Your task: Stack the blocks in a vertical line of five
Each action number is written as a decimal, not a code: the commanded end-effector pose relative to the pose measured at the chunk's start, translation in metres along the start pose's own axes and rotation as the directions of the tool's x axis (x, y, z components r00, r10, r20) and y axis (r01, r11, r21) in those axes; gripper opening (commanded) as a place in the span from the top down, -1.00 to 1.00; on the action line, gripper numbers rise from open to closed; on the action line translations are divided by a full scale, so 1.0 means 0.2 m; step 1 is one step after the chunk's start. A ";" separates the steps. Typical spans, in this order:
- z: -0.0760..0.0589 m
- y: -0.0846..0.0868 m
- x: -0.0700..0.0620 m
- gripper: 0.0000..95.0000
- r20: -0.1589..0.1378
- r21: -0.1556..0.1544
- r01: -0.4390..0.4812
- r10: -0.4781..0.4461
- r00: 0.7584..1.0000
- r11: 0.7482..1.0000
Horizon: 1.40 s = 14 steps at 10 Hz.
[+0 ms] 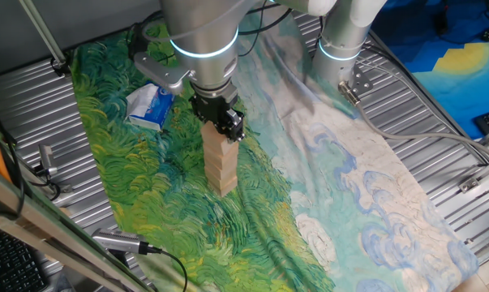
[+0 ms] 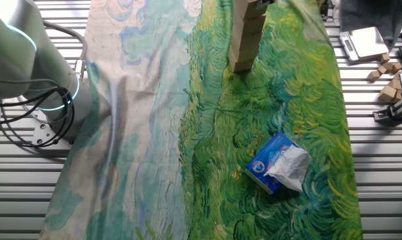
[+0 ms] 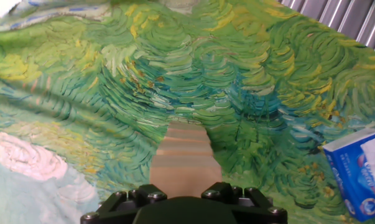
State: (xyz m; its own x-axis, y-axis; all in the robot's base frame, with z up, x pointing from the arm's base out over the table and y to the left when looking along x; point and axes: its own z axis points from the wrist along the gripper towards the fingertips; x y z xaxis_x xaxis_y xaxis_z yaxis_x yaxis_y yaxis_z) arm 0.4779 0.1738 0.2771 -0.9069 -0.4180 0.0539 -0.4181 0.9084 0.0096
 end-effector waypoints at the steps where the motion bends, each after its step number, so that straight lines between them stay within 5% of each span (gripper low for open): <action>1: 0.01 0.00 0.00 1.00 0.009 0.004 0.001 -0.001 1.000 1.000; 6: 0.02 0.00 0.00 1.00 0.014 0.007 0.005 -0.005 1.000 1.000; 12: 0.02 0.00 0.00 1.00 0.071 0.030 -0.004 0.002 0.997 1.000; 14: 0.02 0.00 0.00 1.00 0.069 0.030 -0.003 0.001 0.998 1.000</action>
State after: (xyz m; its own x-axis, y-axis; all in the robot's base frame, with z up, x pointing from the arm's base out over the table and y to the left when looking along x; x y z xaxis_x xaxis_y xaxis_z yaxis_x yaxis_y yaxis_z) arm 0.4770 0.1728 0.2728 -0.9088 -0.4169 -0.0177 -0.4166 0.9089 -0.0194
